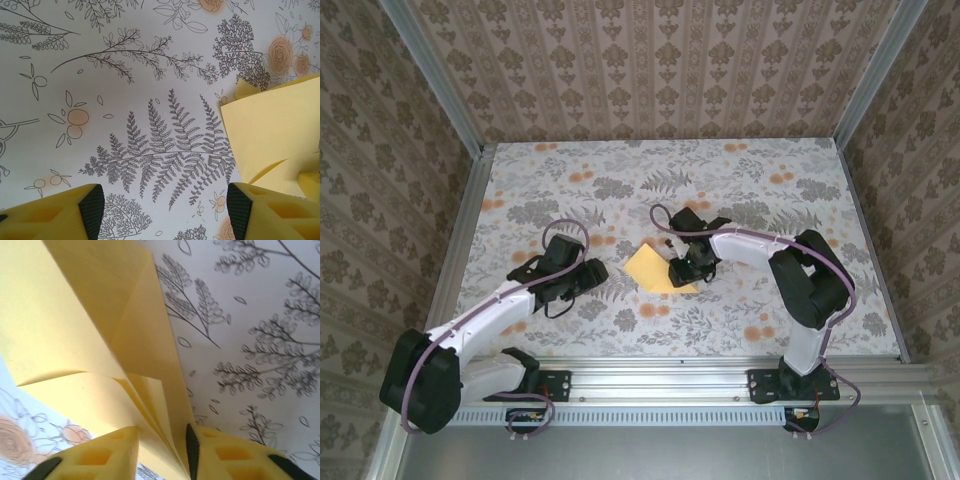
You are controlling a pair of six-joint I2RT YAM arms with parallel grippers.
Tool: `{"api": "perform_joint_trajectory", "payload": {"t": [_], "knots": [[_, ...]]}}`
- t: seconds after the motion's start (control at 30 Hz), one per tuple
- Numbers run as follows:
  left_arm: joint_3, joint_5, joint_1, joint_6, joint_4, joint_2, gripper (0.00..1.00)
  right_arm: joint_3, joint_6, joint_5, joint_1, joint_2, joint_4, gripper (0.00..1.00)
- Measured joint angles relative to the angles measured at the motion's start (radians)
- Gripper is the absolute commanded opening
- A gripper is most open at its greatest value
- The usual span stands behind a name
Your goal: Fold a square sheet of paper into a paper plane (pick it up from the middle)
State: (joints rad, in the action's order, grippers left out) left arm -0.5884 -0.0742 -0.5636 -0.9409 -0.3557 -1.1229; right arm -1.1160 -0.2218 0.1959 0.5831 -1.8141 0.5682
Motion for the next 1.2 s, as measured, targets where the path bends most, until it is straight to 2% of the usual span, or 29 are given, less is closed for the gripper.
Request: {"api": "perform_joint_trajectory", "payload": {"t": [0.17, 0.3, 0.47, 0.63, 0.87, 1.2], "knots": [[0.000, 0.000, -0.014, -0.006, 0.014, -0.006, 0.69, 0.050, -0.067, 0.111, -0.013, 0.002, -0.092, 0.16], [0.015, -0.001, -0.029, -0.018, 0.053, -0.006, 0.69, 0.117, -0.169, 0.207, -0.025, 0.018, -0.202, 0.13], [0.076, -0.025, -0.070, -0.064, 0.188, -0.016, 0.70, 0.235, -0.405, 0.327, -0.048, 0.049, -0.455, 0.12], [0.111, -0.055, -0.113, -0.116, 0.370, -0.069, 0.71, 0.356, -0.690, 0.418, -0.076, 0.055, -0.781, 0.12], [0.105, -0.086, -0.159, -0.159, 0.613, -0.169, 0.67, 0.423, -0.982, 0.472, -0.090, 0.055, -1.117, 0.12], [0.105, -0.084, -0.170, -0.260, 0.821, -0.206, 0.60, 0.462, -1.194, 0.510, -0.090, 0.056, -1.397, 0.11]]}}
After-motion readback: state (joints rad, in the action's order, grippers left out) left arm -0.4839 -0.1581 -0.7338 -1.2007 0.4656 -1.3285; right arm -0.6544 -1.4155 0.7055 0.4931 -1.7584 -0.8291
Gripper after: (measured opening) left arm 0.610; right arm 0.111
